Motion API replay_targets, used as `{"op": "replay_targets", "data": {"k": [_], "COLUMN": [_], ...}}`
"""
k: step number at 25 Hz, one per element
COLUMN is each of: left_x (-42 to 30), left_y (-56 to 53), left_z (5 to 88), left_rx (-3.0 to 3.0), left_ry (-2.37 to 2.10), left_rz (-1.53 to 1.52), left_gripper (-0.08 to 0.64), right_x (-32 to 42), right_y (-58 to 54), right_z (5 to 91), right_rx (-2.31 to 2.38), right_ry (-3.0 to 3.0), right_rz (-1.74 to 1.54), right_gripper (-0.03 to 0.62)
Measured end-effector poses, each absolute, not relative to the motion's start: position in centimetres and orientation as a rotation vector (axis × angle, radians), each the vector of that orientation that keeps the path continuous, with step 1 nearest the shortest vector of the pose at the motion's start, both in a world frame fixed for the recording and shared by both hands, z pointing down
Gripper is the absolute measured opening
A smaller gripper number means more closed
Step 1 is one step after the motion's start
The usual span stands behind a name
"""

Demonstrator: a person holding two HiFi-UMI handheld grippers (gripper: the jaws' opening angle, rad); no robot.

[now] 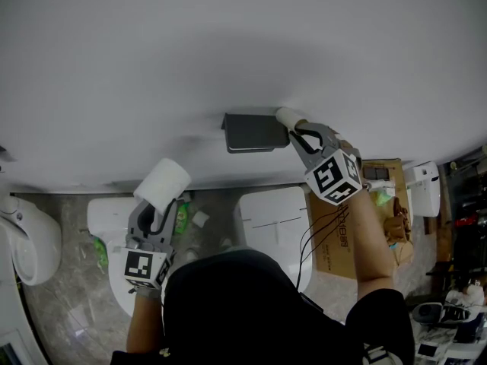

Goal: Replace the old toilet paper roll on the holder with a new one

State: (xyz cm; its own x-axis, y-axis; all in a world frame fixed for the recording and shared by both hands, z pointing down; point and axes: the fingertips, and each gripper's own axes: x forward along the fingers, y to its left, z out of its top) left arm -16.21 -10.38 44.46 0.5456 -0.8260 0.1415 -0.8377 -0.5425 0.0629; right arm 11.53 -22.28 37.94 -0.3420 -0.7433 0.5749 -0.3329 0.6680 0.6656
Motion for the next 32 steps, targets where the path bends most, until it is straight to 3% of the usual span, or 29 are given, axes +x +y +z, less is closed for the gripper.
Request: {"op": "replay_targets", "data": {"k": [16, 32], "left_x": [-12.3, -7.5], "left_y": [-11.4, -12.1], "left_z": [43.3, 42.4], "left_rx": [2.779, 2.877], "left_ry": [-1.233, -1.07], "left_rz": [0.198, 0.364], "left_gripper": [0.149, 0.149], "right_x": [16.4, 17.6], "right_y": [-14.9, -5.0], "right_z": [34.7, 43.5], "right_rx": [1.262, 1.586], "right_ry": [-2.381, -2.459], "right_rz": [-0.13, 0.254], "right_gripper": [0.02, 0.02]}}
